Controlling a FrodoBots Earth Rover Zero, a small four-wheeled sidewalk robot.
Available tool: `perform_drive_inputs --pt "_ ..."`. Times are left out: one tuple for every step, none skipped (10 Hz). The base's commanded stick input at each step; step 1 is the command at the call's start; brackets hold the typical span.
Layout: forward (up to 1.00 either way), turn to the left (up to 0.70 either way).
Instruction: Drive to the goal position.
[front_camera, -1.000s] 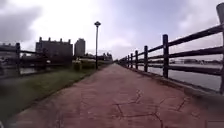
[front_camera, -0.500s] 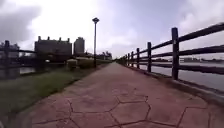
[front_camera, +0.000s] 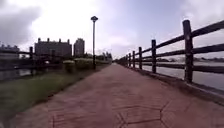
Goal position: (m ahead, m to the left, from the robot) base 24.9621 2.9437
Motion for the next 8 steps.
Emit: perform_drive_inputs --pt "1.0 0.0" --pt "1.0 0.0" --pt "1.0 0.0" --pt "1.0 0.0" --pt "1.0 0.0" --pt "1.0 0.0" --pt "1.0 0.0" --pt "1.0 0.03"
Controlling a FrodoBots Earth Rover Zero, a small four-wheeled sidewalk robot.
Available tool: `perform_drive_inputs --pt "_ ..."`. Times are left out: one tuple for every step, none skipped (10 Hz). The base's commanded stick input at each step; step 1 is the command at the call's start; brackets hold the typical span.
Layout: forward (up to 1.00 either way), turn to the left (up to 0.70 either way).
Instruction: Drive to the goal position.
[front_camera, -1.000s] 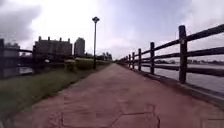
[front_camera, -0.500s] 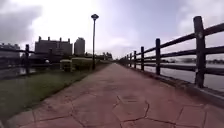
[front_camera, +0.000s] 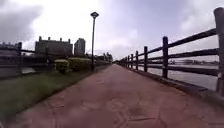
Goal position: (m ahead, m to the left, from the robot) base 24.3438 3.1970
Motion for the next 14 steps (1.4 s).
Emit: perform_drive_inputs --pt "1.0 0.07" --pt "1.0 0.2" --pt "1.0 0.0" --pt "1.0 0.0" --pt "1.0 0.0" --pt "1.0 0.0" --pt "1.0 0.0" --pt "1.0 0.0" --pt "1.0 0.0" --pt "1.0 0.0" --pt "1.0 0.0" --pt "1.0 0.05" --pt "1.0 0.34" --pt "1.0 0.0"
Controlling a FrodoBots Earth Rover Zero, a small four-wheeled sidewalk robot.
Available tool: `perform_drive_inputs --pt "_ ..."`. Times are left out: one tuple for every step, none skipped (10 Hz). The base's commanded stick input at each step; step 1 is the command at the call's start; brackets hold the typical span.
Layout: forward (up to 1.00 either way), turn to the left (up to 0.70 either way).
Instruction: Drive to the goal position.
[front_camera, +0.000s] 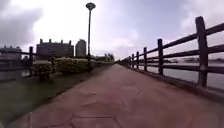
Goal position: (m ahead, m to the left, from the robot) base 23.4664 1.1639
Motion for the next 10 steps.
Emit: perform_drive_inputs --pt "1.0 0.0" --pt "1.0 0.0" --pt "1.0 0.0" --pt "1.0 0.0" --pt "1.0 0.0" --pt "1.0 0.0" --pt "1.0 0.0" --pt "1.0 0.0" --pt "1.0 0.0" --pt "1.0 0.0"
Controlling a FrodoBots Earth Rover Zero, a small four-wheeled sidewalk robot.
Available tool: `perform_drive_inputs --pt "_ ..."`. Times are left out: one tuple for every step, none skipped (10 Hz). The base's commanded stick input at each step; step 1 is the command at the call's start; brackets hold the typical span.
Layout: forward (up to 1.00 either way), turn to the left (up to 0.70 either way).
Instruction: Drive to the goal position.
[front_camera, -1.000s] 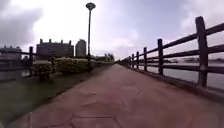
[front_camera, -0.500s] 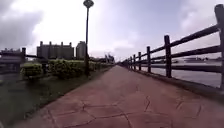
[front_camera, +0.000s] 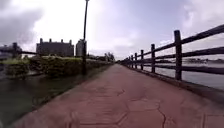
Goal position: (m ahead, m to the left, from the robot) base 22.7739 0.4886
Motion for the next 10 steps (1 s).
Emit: perform_drive_inputs --pt "1.0 0.0" --pt "1.0 0.0" --pt "1.0 0.0" --pt "1.0 0.0" --pt "1.0 0.0" --pt "1.0 0.0" --pt "1.0 0.0" --pt "1.0 0.0" --pt "1.0 0.0" --pt "1.0 0.0"
